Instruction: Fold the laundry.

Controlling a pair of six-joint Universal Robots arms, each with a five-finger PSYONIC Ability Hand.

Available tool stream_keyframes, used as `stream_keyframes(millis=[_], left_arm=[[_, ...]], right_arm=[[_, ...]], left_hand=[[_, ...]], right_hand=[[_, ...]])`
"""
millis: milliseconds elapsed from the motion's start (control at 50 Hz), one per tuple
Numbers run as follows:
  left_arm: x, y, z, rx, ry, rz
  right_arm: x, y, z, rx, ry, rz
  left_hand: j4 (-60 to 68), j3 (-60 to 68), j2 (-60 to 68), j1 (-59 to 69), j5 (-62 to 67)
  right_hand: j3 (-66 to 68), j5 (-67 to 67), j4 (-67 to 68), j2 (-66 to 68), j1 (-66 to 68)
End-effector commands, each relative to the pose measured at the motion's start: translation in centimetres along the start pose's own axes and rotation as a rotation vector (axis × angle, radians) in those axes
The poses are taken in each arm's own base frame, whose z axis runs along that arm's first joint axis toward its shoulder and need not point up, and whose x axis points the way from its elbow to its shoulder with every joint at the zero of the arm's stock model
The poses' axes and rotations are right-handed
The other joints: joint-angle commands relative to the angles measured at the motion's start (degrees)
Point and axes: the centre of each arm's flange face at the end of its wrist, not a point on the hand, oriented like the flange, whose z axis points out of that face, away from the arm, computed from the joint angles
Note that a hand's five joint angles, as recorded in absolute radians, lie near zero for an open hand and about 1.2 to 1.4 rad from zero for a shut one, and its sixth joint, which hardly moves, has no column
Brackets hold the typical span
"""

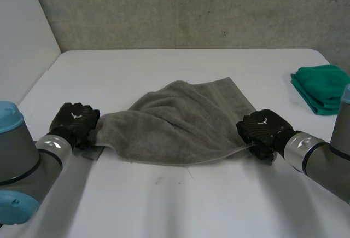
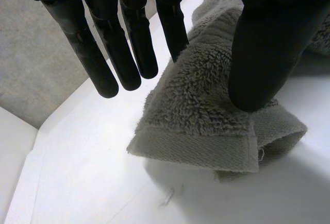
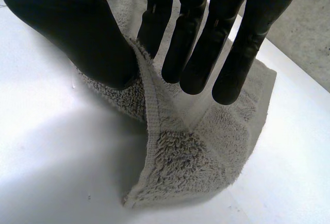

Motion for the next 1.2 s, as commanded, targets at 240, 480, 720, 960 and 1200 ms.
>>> stream_keyframes(millis=[240, 480, 720, 960, 1200], left_arm=[[1.7, -0.9, -0.2, 0.069, 0.114, 0.005], [-1.9, -5.0, -2.1, 0.141, 0.039, -0.095], [-4.1, -8.2, -3.9, 0.191, 0.024, -0.338], [-5.4, -10.4, -3.9, 0.24, 0.007, -0.363], [-7.1, -12.3, -6.0, 0.295, -0.037, -0.348]], right_arm=[[-0.5, 0.5, 0.0, 0.004, 0.0, -0.007], [0.5, 0.3, 0.2, 0.009, 0.035, 0.074], [2.6, 1.0, 0.1, -0.035, 0.076, 0.199], [2.5, 3.3, 1.6, -0.071, 0.065, 0.156], [6.8, -0.2, 0.3, 0.046, 0.197, 0.039]], left_hand=[[38.53, 38.07, 38.11, 37.54, 38.77], [38.53, 38.07, 38.11, 37.54, 38.77], [38.53, 38.07, 38.11, 37.54, 38.77], [38.53, 38.07, 38.11, 37.54, 38.77], [38.53, 38.07, 38.11, 37.54, 38.77]], right_hand=[[12.42, 13.13, 11.97, 12.66, 23.67], [-20.91, -20.2, -21.36, -20.66, -9.66], [-38.15, -37.45, -38.61, -37.91, -26.91], [-28.3, -27.59, -28.75, -28.06, -17.05], [12.42, 13.13, 11.97, 12.66, 23.67]])
